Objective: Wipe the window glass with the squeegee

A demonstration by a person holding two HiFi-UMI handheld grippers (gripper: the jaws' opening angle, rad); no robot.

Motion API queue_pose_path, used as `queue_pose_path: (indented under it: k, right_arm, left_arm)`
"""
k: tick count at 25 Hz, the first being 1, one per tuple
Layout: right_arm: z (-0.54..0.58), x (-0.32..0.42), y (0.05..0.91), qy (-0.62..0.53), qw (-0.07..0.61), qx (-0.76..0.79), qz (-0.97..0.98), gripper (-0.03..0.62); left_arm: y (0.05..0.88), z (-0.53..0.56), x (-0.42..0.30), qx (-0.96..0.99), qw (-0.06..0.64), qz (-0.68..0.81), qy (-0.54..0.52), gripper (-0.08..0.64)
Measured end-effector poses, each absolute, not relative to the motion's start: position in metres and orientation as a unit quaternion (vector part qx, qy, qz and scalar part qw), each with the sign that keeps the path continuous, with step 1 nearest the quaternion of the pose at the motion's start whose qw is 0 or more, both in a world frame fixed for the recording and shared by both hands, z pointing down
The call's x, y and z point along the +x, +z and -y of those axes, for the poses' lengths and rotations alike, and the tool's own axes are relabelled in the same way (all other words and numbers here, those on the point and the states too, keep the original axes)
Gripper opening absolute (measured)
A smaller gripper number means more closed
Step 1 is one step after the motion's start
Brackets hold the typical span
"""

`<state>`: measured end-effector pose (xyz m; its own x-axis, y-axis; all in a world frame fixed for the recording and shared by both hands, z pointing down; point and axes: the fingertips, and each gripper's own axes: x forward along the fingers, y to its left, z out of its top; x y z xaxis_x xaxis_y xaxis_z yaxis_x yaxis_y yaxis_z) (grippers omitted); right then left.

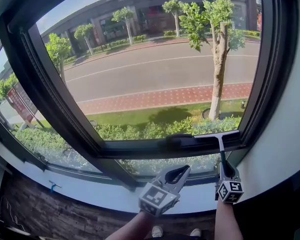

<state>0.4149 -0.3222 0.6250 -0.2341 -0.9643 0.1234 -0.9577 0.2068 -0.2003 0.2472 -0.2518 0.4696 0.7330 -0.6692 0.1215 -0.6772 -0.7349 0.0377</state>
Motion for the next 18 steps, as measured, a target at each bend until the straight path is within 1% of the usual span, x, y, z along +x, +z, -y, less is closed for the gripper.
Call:
queue_pose_path:
  k: [7, 14, 18]
  right_arm:
    - [0.316, 0.417, 0.598, -0.093, 0.024, -0.625, -0.774, 0.098]
    - [0.306, 0.421, 0.531, -0.048, 0.05, -0.63, -0.774, 0.098]
    - [0.301, 0.415, 0.48, -0.013, 0.067, -0.63, -0.774, 0.098]
  left_arm:
    - [0.465, 0.25, 0.246, 0.933, 0.037, 0.356, 0.04, 0.003]
    - [0.447, 0.248, 0.249, 0.938, 0.022, 0.344, 0.019, 0.003]
    - [0.435, 0.246, 0.25, 0.94, -0.002, 0.341, 0.013, 0.002]
